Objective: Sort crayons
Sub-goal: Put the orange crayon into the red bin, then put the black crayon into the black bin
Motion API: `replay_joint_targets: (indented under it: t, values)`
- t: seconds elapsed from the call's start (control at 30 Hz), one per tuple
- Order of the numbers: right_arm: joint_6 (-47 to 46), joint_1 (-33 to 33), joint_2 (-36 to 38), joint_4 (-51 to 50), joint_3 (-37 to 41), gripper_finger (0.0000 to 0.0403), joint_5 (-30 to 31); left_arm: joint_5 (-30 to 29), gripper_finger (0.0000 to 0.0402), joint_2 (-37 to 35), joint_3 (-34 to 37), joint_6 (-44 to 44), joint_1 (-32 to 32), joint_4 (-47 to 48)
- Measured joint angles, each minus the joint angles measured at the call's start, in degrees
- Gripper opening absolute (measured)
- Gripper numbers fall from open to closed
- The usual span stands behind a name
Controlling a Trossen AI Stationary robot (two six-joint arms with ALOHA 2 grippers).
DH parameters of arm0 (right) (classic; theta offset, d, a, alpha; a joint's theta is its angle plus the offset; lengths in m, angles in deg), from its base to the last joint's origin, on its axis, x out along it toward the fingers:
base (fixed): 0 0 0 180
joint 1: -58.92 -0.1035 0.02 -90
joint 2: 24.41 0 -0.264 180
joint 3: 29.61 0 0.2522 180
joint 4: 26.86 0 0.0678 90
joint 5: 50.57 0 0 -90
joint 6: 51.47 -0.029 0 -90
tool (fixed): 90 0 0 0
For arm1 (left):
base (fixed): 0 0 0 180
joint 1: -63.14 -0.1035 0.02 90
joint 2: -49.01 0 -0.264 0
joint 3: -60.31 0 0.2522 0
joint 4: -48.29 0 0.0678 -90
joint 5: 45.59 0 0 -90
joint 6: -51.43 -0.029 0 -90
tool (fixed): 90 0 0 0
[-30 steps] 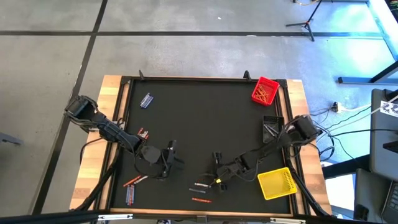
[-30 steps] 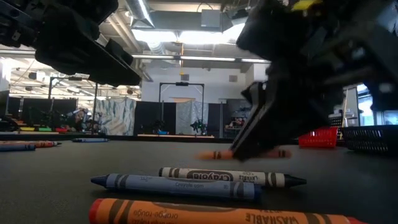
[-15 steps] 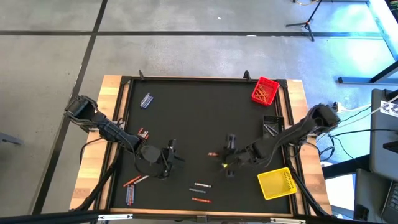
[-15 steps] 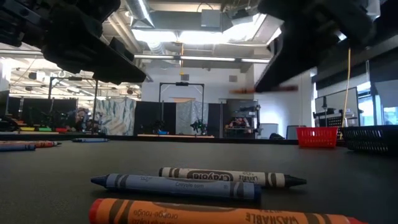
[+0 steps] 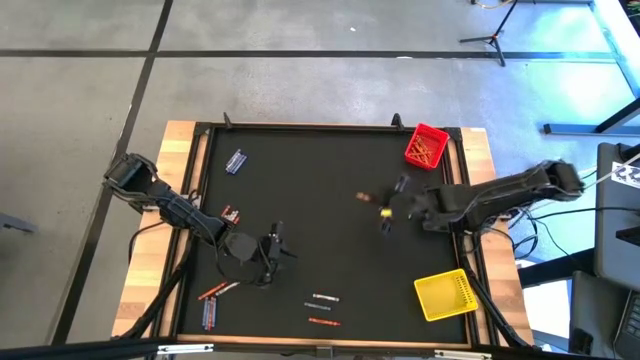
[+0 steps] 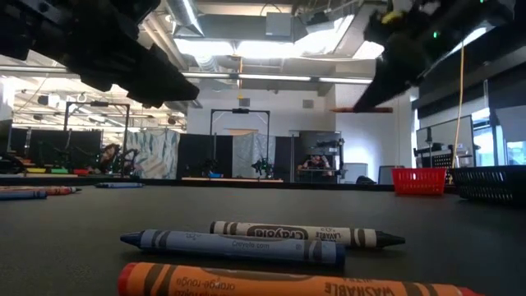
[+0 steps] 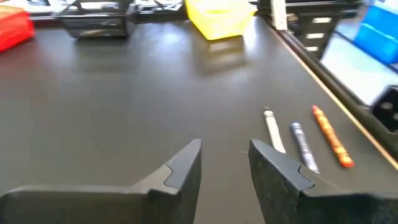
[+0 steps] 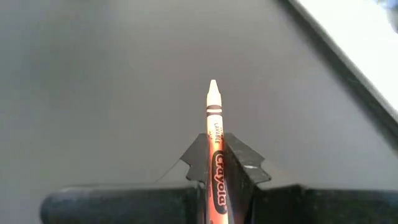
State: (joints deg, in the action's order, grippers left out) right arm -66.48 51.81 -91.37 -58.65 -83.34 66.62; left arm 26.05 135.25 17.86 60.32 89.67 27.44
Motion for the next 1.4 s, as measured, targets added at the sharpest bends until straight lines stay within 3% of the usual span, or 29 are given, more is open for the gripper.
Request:
replay_joint_targets:
  t: [0.2,0.33,0.67,1.07,1.4]
  values:
    - [-1.2,11.5,6.5,-0.2,5.5,0.003,4.1,-2.6,0.0126,0.0,0.0,0.0,0.0,0.0]
    - [-1.4,19.4,6.9,-0.2,7.8,0.003,7.7,-2.6,0.0126,0.0,0.0,0.0,0.0,0.0]
    - [-1.2,36.5,6.7,-0.2,9.8,0.003,8.8,-2.6,0.0126,0.0,0.0,0.1,0.0,-0.2]
    - [-1.5,48.2,2.4,1.2,9.8,0.0034,9.3,-3.8,0.0126,0.0,0.0,0.2,0.0,-0.2]
    - [-2.1,50.1,2.3,-2.9,8.2,0.0142,4.3,-3.7,0.0126,0.0,0.0,0.0,0.0,-0.3]
